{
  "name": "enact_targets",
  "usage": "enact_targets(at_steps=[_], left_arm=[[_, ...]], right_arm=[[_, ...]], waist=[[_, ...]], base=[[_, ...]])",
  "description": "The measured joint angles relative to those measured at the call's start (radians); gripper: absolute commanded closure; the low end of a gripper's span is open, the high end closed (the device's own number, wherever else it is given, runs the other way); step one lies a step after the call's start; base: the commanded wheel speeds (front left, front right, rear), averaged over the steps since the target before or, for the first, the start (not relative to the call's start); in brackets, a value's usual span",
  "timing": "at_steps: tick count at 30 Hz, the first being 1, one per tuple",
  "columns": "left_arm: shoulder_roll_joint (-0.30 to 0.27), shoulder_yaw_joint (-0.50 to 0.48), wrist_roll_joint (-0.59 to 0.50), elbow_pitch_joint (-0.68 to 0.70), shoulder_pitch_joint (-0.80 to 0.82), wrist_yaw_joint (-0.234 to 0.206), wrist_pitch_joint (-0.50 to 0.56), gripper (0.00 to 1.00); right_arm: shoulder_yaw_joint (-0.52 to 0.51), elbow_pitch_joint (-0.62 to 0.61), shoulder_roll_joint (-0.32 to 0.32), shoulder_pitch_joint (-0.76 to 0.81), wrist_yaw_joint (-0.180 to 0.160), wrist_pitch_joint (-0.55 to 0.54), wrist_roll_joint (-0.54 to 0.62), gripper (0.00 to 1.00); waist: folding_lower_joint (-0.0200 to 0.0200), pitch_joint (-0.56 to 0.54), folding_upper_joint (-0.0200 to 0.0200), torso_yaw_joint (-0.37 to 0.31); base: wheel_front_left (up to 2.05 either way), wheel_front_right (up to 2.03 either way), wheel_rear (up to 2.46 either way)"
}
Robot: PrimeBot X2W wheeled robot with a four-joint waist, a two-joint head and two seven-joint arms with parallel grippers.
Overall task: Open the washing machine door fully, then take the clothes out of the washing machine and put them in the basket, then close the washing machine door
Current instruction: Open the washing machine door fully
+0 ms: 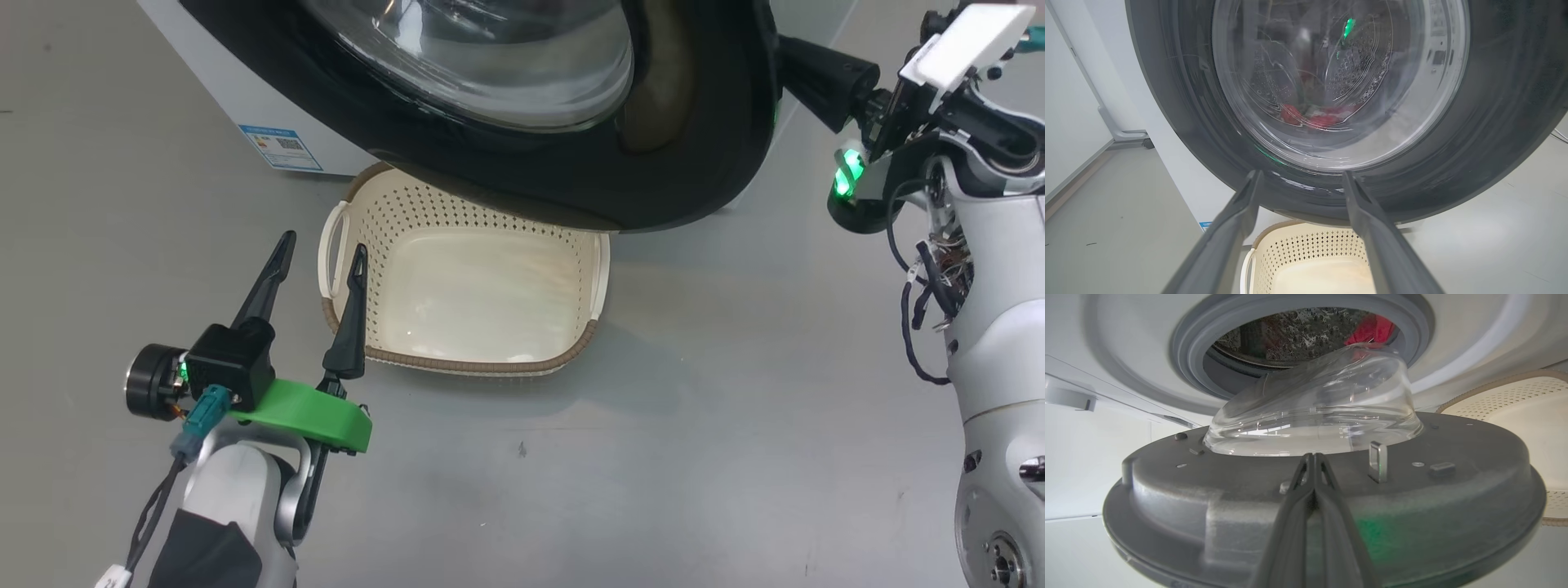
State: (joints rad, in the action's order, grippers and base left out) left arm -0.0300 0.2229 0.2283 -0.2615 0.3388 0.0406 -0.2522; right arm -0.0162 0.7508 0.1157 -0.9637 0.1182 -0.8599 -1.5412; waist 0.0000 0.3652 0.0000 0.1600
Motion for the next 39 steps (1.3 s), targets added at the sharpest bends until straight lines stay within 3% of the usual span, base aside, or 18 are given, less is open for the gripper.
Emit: enact_targets(at_steps=[25,39], left_arm=[[-0.001,0.036,0.0,-0.047,-0.104,-0.001,0.0,0.0],[-0.003,0.059,0.008,-0.055,-0.135,-0.009,0.0,0.0]], right_arm=[[0.063,-0.088,-0.044,0.27,0.004,-0.037,-0.037,1.0],[0.131,-0.146,-0.051,0.383,0.004,-0.031,-0.05,1.0]], waist=[[0.0,-0.17,0.0,0.03],[0.0,-0.227,0.0,0.106]], base=[[0.0,0.0,0.0],[0.0,0.0,0.0]])
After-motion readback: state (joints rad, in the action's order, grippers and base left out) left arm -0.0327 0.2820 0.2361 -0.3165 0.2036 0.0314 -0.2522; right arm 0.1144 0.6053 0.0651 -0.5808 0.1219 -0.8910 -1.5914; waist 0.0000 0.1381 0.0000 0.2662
